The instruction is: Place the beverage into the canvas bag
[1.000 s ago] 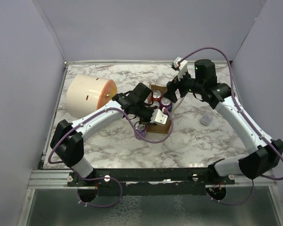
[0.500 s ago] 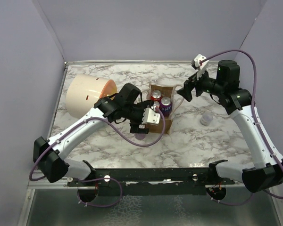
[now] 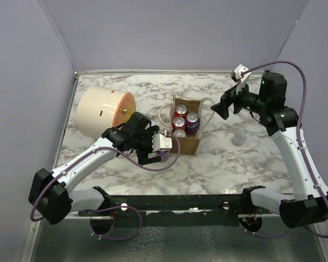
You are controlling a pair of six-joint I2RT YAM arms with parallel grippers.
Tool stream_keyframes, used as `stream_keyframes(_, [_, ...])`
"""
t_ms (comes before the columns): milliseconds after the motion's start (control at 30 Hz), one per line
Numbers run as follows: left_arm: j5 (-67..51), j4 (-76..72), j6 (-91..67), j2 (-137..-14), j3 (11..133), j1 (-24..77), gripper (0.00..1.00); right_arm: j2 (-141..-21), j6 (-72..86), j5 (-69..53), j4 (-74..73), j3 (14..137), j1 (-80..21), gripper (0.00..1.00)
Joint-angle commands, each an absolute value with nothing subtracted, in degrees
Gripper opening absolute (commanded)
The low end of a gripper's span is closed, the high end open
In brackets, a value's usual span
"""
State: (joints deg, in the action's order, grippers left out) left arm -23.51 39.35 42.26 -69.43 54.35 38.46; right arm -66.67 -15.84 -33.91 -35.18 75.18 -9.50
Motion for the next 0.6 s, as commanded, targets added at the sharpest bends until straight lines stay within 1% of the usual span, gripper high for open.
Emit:
stream_keyframes(0, [-18.86, 32.98, 40.95, -70.03, 52.14, 38.32, 0.99, -64.42, -15.2, -36.42, -34.56, 74.06, -8.39, 0.89])
stream_keyframes(267, [-22.9, 27.98, 42.74, -75.44, 51.68, 38.45, 0.99, -63.13, -15.2, -36.59, -34.17, 72.62, -7.41, 0.89])
stream_keyframes(433, [-26.14, 25.64, 42.68, -76.63, 52.28, 38.41, 0.96, -63.02, -15.21, -36.57, -34.12, 72.21, -7.06, 0.9])
stream_keyframes(567, [-29.58, 25.24, 41.07, -77.84, 53.18, 38.47, 0.91, -63.28, -15.12, -37.1, -33.81, 71.91, -6.88, 0.9])
